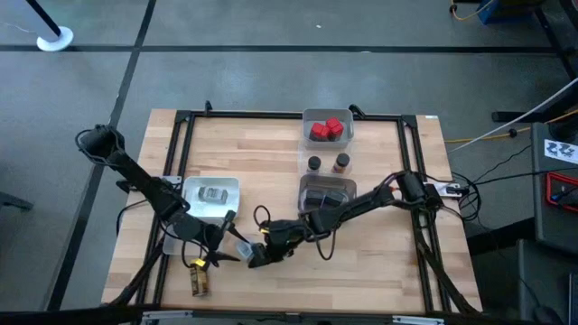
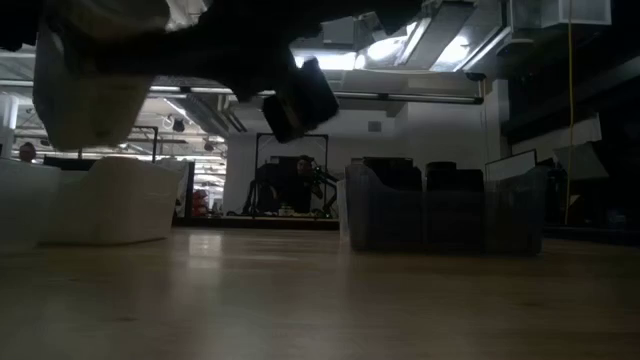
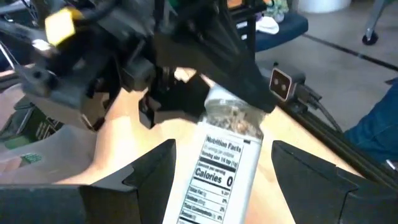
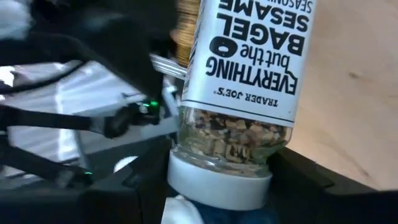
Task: Sort spices by type
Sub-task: Put the white seasoning bottle into the white bin
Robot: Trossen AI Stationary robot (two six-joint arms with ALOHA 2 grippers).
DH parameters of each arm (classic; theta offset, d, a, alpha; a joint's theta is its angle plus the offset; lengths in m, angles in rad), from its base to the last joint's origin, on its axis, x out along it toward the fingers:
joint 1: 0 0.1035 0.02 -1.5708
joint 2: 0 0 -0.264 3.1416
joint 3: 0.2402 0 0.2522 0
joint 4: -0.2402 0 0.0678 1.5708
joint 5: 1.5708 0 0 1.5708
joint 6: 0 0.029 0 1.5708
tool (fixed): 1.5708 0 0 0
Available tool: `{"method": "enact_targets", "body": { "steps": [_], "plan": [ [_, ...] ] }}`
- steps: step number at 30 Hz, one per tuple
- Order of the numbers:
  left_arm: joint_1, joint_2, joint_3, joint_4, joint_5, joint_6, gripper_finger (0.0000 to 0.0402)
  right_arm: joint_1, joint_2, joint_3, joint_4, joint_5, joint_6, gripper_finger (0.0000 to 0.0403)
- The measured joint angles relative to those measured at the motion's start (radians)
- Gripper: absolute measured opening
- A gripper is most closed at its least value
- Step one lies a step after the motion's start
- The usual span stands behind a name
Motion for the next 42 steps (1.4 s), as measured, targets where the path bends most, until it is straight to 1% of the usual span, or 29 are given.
{"method": "enact_targets", "body": {
  "steps": [5,10,13,18,24,27,31,35,38,42],
  "plan": [
    [0.003,0.000,0.000,-0.005,0.000,0.026,0.0249,-0.011,0.000,0.000,0.015,-0.001,0.068,0.0216],
    [0.007,0.000,0.000,-0.014,0.000,0.045,0.0249,-0.018,0.000,0.000,0.033,-0.009,0.121,0.0221],
    [0.017,0.001,0.000,-0.028,0.001,0.021,0.0249,-0.024,0.000,0.000,0.035,-0.014,0.129,0.0218],
    [0.036,0.020,0.001,-0.019,0.041,0.019,0.0249,-0.031,0.000,0.000,0.081,-0.006,0.160,0.0217],
    [0.060,0.054,0.001,-0.023,0.057,-0.012,0.0248,-0.035,0.000,0.000,0.080,-0.008,0.160,0.0219],
    [0.069,0.055,0.001,-0.026,0.063,-0.033,0.0233,-0.035,0.000,0.000,0.076,-0.007,0.158,0.0219],
    [0.070,0.055,0.000,-0.034,0.074,-0.057,0.0189,-0.036,0.000,-0.001,0.079,0.005,0.155,0.0234],
    [0.071,0.055,0.000,-0.032,0.076,-0.080,0.0187,-0.036,0.000,-0.001,0.084,0.010,0.149,0.0251],
    [0.072,0.055,0.000,-0.033,0.075,-0.101,0.0187,-0.036,0.000,-0.001,0.084,0.011,0.136,0.0256],
    [0.072,0.048,0.000,-0.033,0.073,-0.112,0.0187,-0.037,0.000,-0.001,0.088,-0.012,0.062,0.0258]
  ]
}}
